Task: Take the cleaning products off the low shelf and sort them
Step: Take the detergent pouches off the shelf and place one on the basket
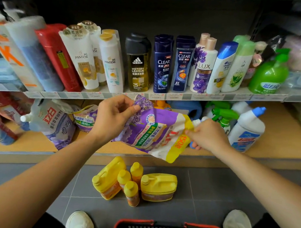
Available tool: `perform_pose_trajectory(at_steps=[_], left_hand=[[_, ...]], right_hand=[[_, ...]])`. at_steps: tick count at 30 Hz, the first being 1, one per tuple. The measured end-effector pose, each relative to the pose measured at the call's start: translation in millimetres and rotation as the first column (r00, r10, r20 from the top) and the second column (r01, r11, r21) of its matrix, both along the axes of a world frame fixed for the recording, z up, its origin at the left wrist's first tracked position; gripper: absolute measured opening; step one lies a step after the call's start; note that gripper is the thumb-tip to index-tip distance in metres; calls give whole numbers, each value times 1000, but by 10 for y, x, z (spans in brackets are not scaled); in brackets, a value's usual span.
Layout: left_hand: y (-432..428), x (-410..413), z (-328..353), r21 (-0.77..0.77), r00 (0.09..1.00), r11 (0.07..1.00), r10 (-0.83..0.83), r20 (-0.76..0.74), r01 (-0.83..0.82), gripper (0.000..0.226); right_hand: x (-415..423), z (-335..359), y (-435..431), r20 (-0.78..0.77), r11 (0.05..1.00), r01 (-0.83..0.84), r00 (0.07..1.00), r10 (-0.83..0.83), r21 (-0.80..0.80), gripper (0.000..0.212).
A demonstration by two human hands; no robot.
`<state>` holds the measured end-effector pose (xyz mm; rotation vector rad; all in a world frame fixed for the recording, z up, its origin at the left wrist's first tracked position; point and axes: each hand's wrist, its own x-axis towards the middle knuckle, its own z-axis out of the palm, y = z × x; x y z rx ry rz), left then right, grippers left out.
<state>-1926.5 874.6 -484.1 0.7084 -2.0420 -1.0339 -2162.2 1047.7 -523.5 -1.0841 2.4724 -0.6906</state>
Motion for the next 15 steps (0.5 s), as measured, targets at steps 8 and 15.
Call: perform_pose_trajectory(at_steps=[8,15], left_hand=[[324,-109,161,-315,974,930,-138,182,190,10],[438,-102,202,-276,980,945,-144,135,177,15]], right_hand=[[350,295,-170,138,804,-254,914,381,-537,31],[442,343,-128,180,774,-260,884,431,-578,21]])
